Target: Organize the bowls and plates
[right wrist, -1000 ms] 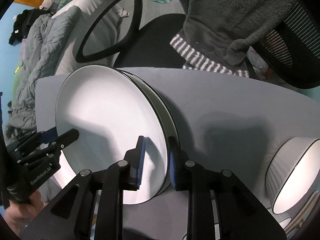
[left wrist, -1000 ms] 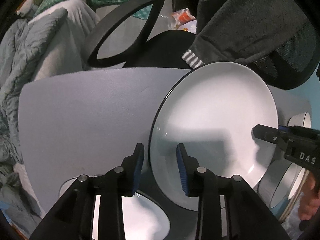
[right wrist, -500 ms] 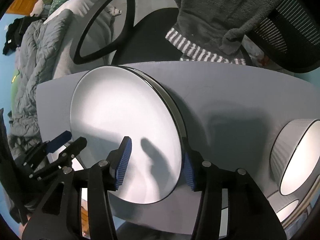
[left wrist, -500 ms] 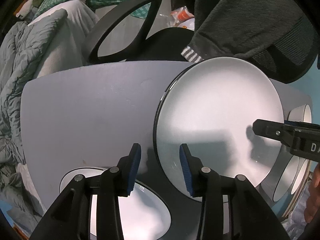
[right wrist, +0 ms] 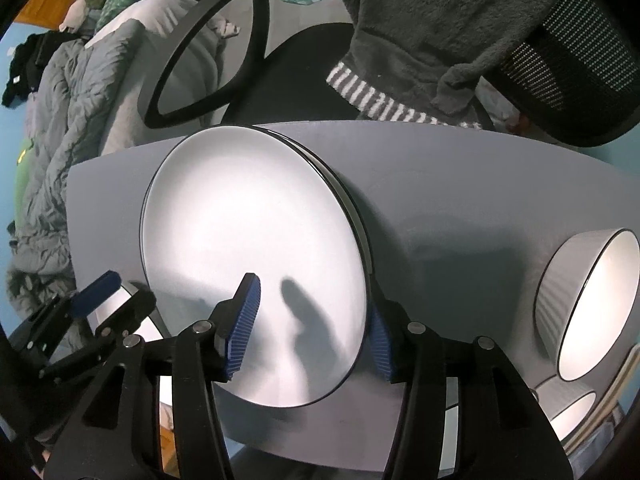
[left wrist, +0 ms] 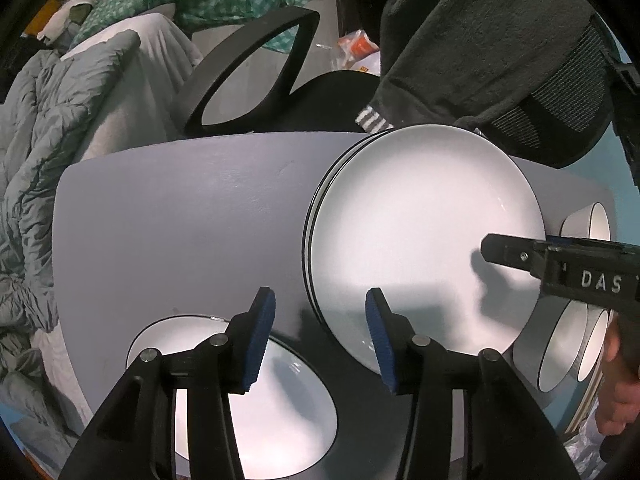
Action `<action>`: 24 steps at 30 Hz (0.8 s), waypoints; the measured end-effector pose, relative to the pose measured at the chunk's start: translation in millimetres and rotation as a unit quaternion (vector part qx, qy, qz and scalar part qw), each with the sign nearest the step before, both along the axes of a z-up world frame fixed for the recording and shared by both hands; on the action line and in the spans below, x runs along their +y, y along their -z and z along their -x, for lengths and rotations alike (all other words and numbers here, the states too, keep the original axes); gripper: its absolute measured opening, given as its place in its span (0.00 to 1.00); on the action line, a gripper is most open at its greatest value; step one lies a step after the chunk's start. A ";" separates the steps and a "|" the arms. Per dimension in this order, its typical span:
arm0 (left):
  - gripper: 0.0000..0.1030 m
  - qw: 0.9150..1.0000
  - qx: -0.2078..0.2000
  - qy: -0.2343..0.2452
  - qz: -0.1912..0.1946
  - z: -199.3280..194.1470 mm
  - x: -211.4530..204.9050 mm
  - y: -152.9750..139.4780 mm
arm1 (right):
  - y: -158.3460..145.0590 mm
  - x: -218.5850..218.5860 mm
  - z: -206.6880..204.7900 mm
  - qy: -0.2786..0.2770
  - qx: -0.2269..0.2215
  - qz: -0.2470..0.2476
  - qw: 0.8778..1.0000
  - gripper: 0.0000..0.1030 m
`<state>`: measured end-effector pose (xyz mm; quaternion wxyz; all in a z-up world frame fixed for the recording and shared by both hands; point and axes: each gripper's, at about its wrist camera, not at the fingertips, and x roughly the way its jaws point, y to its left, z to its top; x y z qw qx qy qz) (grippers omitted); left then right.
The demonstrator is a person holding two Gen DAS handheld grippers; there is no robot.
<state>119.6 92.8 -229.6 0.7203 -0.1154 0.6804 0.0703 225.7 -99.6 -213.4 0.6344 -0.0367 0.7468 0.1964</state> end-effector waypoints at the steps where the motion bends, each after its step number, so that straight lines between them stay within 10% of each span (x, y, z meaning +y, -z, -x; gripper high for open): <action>1: 0.46 1.000 0.000 0.000 -0.001 1.3 -0.2 -0.6 | -0.1 -1.2 0.6 0.004 0.001 -0.002 1.000 0.51; 24: 0.54 0.999 -0.032 -0.031 0.022 53.6 6.9 -36.2 | -36.1 -0.9 36.8 -0.017 -0.064 0.030 0.997 0.58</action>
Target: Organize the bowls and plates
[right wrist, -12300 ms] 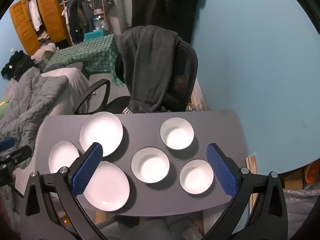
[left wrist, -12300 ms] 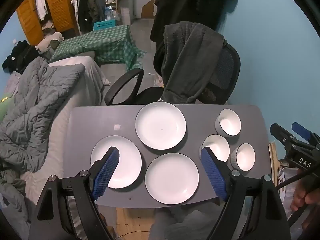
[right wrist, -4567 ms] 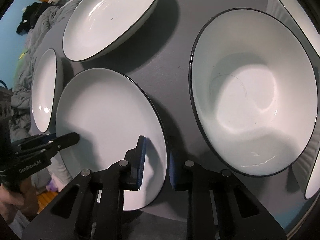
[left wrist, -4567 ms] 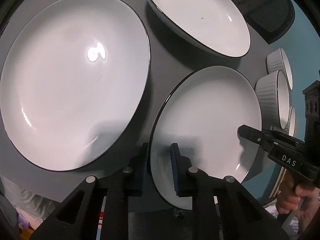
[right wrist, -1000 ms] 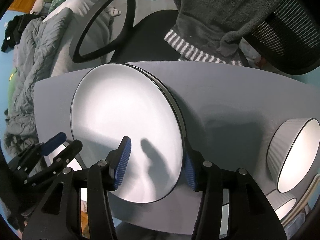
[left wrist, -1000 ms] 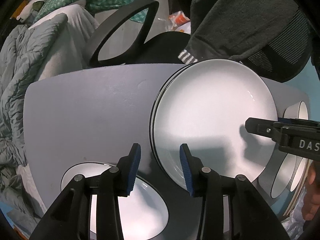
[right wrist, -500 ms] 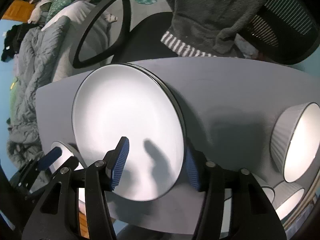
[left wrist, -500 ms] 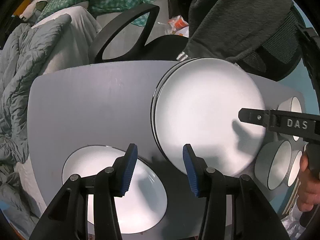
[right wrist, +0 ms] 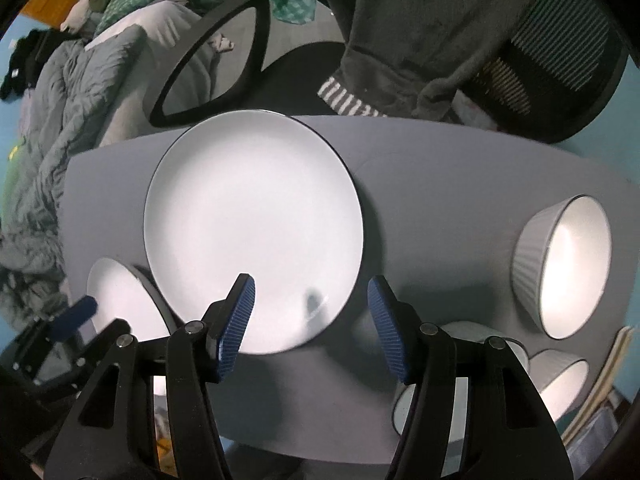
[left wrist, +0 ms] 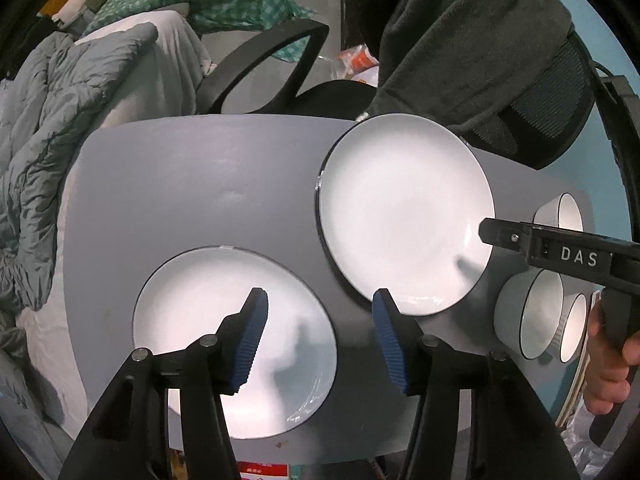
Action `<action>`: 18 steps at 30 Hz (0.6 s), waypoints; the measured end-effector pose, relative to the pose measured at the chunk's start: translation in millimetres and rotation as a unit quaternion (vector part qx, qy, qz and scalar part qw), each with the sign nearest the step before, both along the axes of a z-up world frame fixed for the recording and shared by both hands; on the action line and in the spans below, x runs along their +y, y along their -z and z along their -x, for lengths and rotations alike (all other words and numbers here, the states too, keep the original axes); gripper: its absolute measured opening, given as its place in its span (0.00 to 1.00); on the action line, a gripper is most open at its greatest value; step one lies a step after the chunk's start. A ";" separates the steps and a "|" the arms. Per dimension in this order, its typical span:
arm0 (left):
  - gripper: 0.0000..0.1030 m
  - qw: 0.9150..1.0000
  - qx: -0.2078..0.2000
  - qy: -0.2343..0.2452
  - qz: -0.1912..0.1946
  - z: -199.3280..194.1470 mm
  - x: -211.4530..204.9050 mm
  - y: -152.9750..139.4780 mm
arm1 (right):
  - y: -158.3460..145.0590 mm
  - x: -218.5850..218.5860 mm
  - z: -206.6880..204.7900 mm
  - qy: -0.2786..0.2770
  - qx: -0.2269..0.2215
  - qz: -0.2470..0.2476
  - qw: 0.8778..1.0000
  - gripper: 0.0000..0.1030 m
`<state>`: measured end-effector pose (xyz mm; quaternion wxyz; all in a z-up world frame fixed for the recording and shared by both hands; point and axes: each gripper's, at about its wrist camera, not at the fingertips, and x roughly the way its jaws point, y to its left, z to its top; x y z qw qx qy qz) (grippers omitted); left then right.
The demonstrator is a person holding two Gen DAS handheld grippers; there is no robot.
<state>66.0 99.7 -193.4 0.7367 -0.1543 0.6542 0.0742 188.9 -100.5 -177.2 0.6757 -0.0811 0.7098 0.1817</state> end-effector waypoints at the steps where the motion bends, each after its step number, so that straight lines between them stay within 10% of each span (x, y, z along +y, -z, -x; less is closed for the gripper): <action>1: 0.55 1.000 -0.001 -0.003 0.000 4.9 2.0 -2.8 | -2.3 0.3 2.0 -0.004 -0.004 0.001 1.000 0.58; 18: 0.75 0.998 -0.048 -0.035 -0.021 62.7 15.5 -50.0 | -54.8 21.4 57.1 -0.093 -0.070 0.015 0.993 0.64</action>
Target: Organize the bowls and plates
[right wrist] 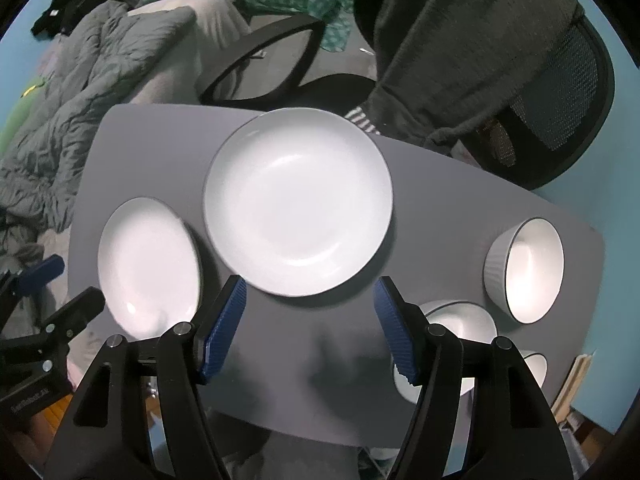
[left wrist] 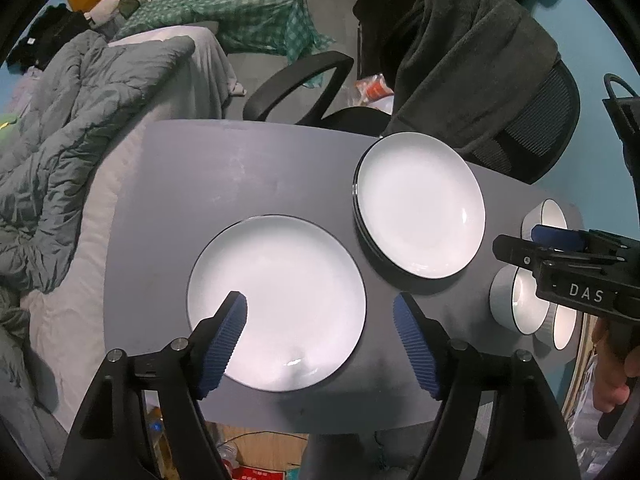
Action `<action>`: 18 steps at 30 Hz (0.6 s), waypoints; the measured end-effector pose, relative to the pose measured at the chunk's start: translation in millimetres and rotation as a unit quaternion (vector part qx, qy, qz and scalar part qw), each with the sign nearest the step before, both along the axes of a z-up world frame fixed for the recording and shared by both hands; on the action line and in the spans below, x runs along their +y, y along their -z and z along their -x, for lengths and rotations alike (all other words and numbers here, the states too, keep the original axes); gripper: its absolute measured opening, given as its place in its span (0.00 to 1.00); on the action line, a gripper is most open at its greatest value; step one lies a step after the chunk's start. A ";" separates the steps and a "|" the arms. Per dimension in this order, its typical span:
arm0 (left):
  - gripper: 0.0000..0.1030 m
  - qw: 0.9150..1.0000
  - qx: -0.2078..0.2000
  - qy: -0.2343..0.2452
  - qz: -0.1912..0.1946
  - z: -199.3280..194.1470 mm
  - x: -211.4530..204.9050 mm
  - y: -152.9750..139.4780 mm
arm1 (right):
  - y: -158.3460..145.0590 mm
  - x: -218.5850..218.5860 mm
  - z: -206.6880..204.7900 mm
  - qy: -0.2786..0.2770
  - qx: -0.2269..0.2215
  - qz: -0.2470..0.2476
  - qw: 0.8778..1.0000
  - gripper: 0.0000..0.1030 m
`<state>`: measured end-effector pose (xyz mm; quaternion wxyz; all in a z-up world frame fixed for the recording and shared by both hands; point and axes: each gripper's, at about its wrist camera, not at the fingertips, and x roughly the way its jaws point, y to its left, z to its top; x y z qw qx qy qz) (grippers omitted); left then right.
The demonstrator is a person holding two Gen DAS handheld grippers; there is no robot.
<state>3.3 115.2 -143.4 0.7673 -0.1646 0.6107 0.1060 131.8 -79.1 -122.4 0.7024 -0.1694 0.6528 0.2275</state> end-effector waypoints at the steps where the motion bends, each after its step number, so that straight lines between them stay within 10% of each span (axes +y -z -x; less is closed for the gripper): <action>1: 0.75 1.000 -0.001 -0.003 0.000 2.9 1.0 -1.0 | -1.8 1.6 2.4 -0.003 0.000 -0.001 1.000 0.64; 18: 0.75 0.995 0.015 -0.094 0.022 83.1 40.4 -4.6 | -14.1 16.4 46.9 -0.053 0.011 -0.004 0.999 0.65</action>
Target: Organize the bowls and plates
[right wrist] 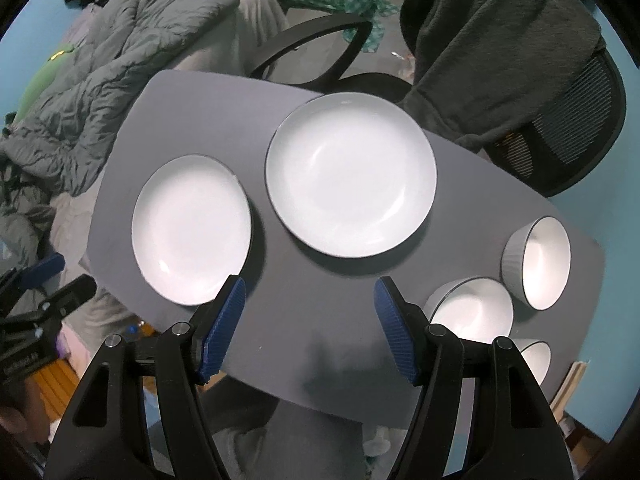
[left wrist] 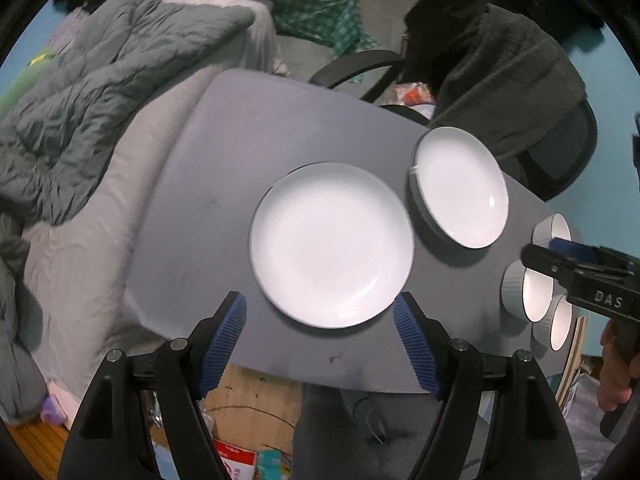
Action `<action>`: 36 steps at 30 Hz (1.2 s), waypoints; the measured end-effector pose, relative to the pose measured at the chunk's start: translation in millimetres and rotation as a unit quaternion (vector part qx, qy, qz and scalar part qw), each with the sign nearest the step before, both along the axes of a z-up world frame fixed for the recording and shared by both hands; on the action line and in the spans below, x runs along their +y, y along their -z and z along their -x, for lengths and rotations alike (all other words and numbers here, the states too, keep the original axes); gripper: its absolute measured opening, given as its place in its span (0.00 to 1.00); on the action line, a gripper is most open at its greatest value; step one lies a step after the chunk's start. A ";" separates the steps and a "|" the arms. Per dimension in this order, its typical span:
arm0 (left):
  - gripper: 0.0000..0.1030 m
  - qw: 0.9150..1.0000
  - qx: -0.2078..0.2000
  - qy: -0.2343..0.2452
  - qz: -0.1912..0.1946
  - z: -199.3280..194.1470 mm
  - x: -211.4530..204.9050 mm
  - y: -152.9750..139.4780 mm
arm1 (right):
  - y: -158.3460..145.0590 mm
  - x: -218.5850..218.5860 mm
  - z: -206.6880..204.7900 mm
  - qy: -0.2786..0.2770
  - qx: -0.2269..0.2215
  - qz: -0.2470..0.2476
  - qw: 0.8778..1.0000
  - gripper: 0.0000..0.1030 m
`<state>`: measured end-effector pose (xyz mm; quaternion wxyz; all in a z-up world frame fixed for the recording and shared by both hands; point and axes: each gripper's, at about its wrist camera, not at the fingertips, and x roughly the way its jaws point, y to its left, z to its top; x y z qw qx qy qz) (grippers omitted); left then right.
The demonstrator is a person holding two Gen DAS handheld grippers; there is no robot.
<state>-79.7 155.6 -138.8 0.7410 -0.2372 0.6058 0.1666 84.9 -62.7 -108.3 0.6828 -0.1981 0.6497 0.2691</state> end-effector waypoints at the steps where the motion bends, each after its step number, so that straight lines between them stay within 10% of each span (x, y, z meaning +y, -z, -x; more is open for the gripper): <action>1: 0.75 1.000 0.001 -0.007 0.002 4.7 2.5 1.7 | 0.0 -0.2 1.8 0.000 0.003 0.000 1.000 0.65; 36: 0.75 0.998 0.008 -0.052 0.047 23.7 80.4 75.6 | 69.7 32.3 26.4 0.002 0.060 -0.024 0.998 0.65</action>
